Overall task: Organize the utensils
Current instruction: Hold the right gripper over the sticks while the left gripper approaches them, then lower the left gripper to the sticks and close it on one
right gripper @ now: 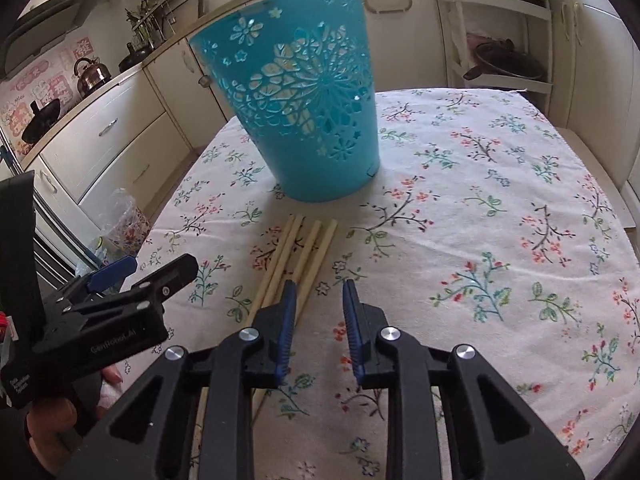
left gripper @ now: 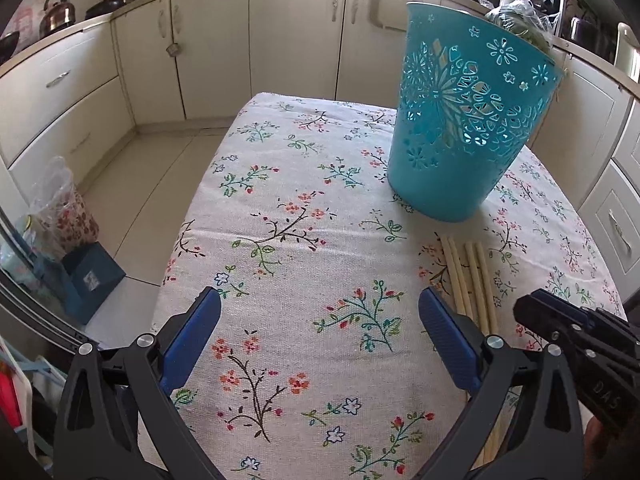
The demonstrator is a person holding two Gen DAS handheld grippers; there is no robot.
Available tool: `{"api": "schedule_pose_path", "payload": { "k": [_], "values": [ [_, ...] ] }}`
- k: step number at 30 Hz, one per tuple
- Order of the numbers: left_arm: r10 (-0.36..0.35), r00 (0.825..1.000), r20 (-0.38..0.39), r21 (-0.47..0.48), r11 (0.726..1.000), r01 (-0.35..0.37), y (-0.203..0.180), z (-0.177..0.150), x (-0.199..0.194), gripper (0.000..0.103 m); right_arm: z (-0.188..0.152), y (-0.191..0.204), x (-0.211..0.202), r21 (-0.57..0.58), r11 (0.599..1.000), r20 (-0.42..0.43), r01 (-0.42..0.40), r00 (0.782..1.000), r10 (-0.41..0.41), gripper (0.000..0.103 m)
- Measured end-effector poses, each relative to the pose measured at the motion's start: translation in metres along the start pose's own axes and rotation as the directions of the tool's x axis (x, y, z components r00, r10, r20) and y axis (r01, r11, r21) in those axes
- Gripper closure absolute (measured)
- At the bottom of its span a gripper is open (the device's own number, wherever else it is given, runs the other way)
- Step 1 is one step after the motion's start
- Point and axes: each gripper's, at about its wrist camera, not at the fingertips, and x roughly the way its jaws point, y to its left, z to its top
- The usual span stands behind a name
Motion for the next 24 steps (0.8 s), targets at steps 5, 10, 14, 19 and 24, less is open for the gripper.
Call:
{"api": "schedule_pose_path", "payload": {
  "k": [5,10,14,19,24],
  "values": [
    [-0.001,1.000,-0.014,0.010,1.000,0.001,-0.003,0.000,0.003,0.008,-0.001,0.003,0.010,-0.014,1.000,-0.037,0.017,0.999,-0.018,0.079],
    [-0.003,1.000,-0.022,0.014,1.000,0.003,-0.004,0.000,0.004,0.008,-0.001,0.006,0.012,-0.033,0.999,-0.039,0.038,0.998,-0.039,0.079],
    [0.000,1.000,-0.025,0.025,1.000,0.001,-0.007,0.000,0.006,0.008,-0.001,0.012,0.013,-0.093,0.994,-0.038,0.056,0.998,-0.059,0.081],
    [-0.002,1.000,-0.026,0.091,0.996,0.004,-0.021,0.001,0.004,0.008,0.002,0.019,0.015,-0.249,0.962,-0.101,0.111,0.985,-0.140,0.095],
    [0.001,0.999,-0.037,0.174,0.985,0.005,-0.045,0.004,0.006,0.008,0.011,-0.019,0.008,-0.173,0.982,-0.136,0.079,0.985,-0.104,0.096]
  ]
}}
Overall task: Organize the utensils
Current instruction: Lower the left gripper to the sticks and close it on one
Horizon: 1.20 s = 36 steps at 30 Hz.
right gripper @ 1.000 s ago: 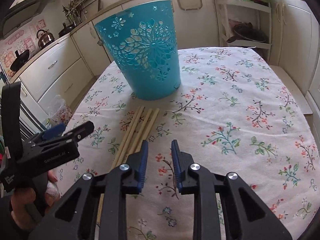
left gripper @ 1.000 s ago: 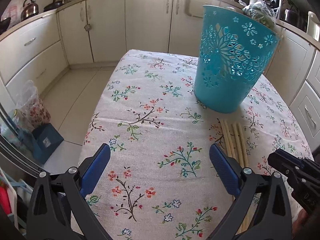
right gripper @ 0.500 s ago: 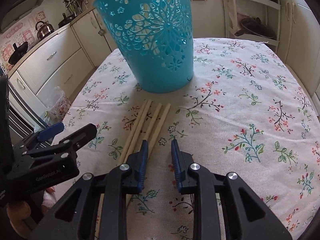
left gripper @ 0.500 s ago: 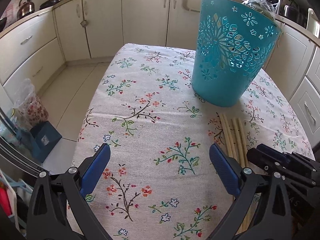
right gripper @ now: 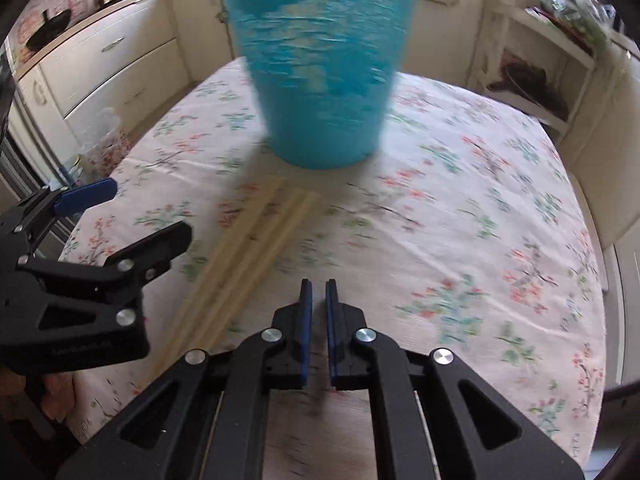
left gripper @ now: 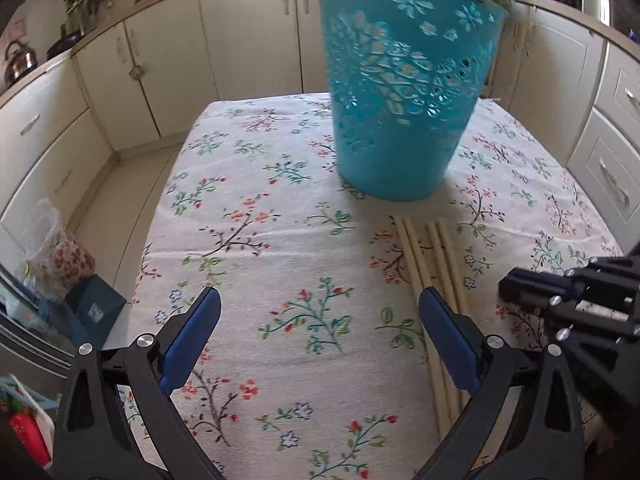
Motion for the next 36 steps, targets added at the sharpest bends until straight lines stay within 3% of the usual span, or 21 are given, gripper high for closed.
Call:
{"api": "schedule_pose_path", "payload": {
  "k": [2,6,11,17,24,30,36],
  "values": [
    [0.018,1.000,-0.011,0.006,1.000,-0.018,-0.004,0.003,0.004,0.008,-0.002,-0.014,-0.002,0.113,0.986,0.034,-0.122,0.992,0.119,0.096],
    [0.019,1.000,-0.013,-0.066,0.998,-0.019,0.007,0.002,0.003,0.008,0.006,-0.012,-0.006,0.161,0.966,0.112,-0.201,0.976,0.185,0.092],
    [0.005,1.000,-0.013,-0.140,0.990,-0.006,0.022,-0.005,0.002,0.008,0.011,0.007,0.014,0.129,0.976,0.083,-0.177,0.982,0.167,0.092],
    [0.005,1.000,-0.028,-0.148,0.989,-0.009,0.023,-0.006,0.005,0.008,0.013,0.016,0.019,0.060,0.992,0.061,-0.109,0.993,0.105,0.095],
    [-0.024,0.999,-0.037,-0.070,0.997,0.021,0.006,0.001,0.007,0.008,0.005,0.007,0.006,0.006,0.999,0.006,-0.052,0.999,0.052,0.095],
    [0.035,0.997,-0.064,0.032,0.999,-0.033,-0.017,0.010,0.018,0.008,-0.001,-0.015,0.001,0.092,0.993,-0.004,-0.078,0.997,0.079,0.093],
    [0.062,0.994,-0.085,0.003,0.998,-0.062,-0.011,0.011,0.024,0.008,0.001,-0.012,0.002,0.097,0.992,-0.001,-0.083,0.997,0.083,0.092]
  ]
}}
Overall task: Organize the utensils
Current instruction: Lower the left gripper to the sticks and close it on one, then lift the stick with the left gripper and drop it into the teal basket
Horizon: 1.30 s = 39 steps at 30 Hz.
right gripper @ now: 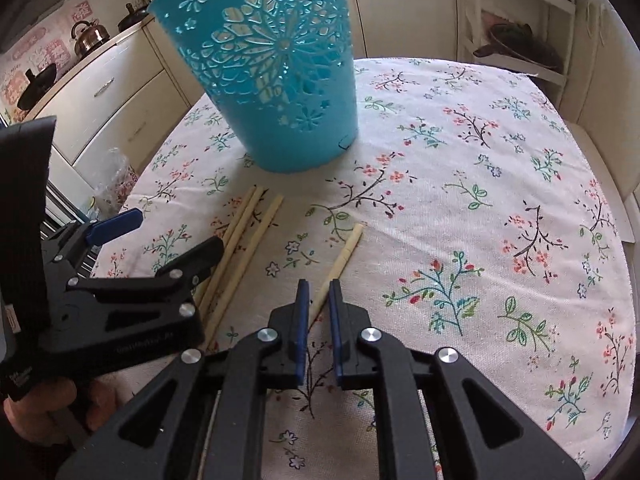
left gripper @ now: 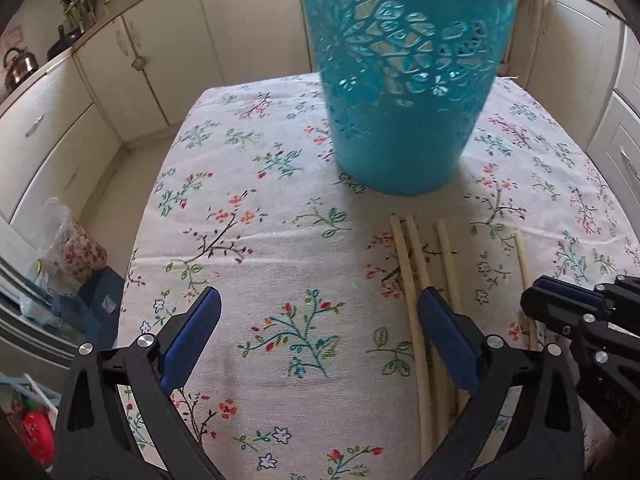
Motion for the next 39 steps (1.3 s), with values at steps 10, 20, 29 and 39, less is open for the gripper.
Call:
{"api": "schedule_pose_path", "payload": {
  "k": [10,20,29,39],
  "values": [
    [-0.072,0.997,-0.006,0.053,0.996,0.072,-0.016,0.011,0.005,0.039,0.001,-0.002,0.001,0.013,1.000,0.013,-0.013,1.000,0.013,0.090],
    [-0.144,0.988,-0.061,0.010,0.989,0.144,-0.005,0.016,0.004,0.090,0.002,0.003,0.003,-0.004,1.000,0.026,-0.025,0.999,0.025,0.077],
    [-0.272,0.962,0.036,-0.098,0.957,0.275,0.045,0.008,-0.040,0.098,-0.001,0.005,0.001,-0.008,1.000,0.036,-0.030,0.999,0.030,0.073],
    [-0.311,0.831,0.462,-0.085,0.917,0.390,0.065,0.114,-0.148,0.098,-0.001,0.009,0.002,-0.019,0.999,0.034,-0.036,0.999,0.036,0.064]
  ]
}}
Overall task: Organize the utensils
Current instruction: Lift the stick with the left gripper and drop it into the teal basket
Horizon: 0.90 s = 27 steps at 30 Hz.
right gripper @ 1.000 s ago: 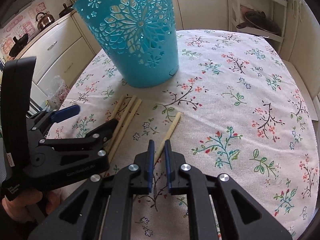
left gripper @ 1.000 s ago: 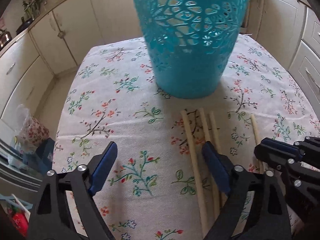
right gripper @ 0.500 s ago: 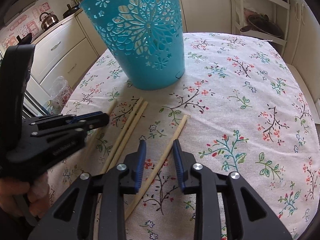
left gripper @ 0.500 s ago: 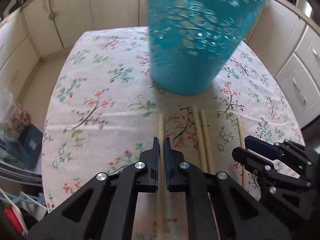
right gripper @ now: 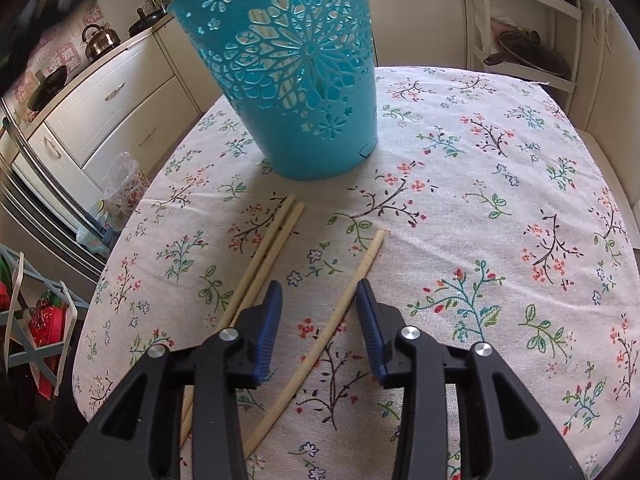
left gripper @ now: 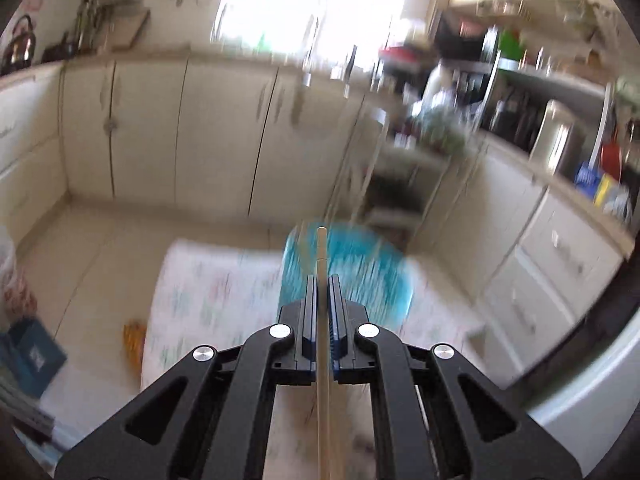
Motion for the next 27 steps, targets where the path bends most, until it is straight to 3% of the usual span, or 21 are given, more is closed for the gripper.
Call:
{"api": "schedule_pose_path", "payload": {
  "k": [3,5,10,18,27],
  "values": [
    [0.010,0.992,0.128,-0.009,1.000,-0.009,-0.015,0.037,0.011,0.098,-0.001,0.000,-0.001,0.001,1.000,0.001,-0.004,1.000,0.004,0.064],
    [0.043,0.977,0.208,-0.017,0.999,-0.041,-0.026,0.054,0.019,0.098,-0.001,0.000,-0.001,0.003,1.000,0.000,-0.006,1.000,0.006,0.064],
    [0.114,0.948,0.296,-0.040,0.993,-0.107,-0.034,0.067,0.059,0.098,0.000,0.005,0.000,-0.021,1.000,-0.001,0.004,1.000,-0.004,0.061],
    [0.142,0.971,0.192,-0.020,0.990,-0.140,-0.025,0.032,0.109,0.098,-0.001,0.006,0.001,-0.042,0.999,-0.003,0.009,1.000,-0.009,0.058],
    [0.161,0.983,0.088,0.051,0.985,-0.166,-0.013,-0.006,0.097,0.095,-0.001,0.009,0.001,-0.049,0.999,-0.002,0.015,1.000,-0.015,0.058]
  ]
}}
